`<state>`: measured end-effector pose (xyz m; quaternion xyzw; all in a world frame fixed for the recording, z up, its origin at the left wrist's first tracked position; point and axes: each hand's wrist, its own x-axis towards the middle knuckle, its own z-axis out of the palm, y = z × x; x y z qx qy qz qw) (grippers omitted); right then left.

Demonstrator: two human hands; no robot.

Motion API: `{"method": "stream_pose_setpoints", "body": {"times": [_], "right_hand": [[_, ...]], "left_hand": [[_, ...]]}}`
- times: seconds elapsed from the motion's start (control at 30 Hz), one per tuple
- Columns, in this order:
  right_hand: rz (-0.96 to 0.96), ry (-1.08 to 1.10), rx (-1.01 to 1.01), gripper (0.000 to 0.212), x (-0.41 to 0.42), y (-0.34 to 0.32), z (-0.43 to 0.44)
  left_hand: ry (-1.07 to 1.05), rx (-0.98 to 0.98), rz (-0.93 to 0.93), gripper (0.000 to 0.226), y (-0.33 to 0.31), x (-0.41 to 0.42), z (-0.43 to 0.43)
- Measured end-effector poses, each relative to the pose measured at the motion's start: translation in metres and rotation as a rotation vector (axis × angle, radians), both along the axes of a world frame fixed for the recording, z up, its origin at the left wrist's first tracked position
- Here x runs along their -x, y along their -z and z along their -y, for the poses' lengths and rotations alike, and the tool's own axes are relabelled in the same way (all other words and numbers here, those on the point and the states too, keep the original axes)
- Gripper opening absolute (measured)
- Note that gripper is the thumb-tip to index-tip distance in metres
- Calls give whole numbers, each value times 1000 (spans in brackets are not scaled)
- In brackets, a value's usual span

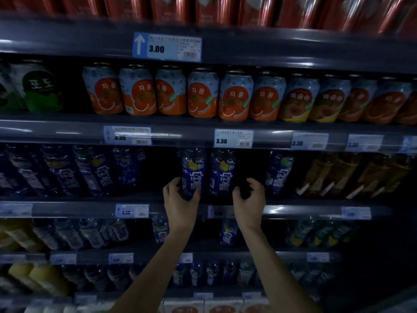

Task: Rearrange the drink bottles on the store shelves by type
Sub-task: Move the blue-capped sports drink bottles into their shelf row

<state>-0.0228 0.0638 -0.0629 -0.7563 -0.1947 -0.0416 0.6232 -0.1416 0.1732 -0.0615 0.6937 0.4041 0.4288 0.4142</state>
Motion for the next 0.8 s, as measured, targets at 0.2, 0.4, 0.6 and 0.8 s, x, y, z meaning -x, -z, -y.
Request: {"method": "stream_pose_setpoints", "body": {"times": [0.2,0.4,0.6,0.8], "right_hand": [[80,113,-11,39,-32,-5,27],[119,130,-26,42,-52,-6,49],[96,112,-28,50,-70,-11,61],[86,84,-28,63,-88,-13,61]], "left_hand": [[32,23,8,47,16,-4,35],[89,-19,-62,46,25,-24,76],[172,-118,-207,48,30,-50,104],[256,-479,-458,54,28,-73,112]]}}
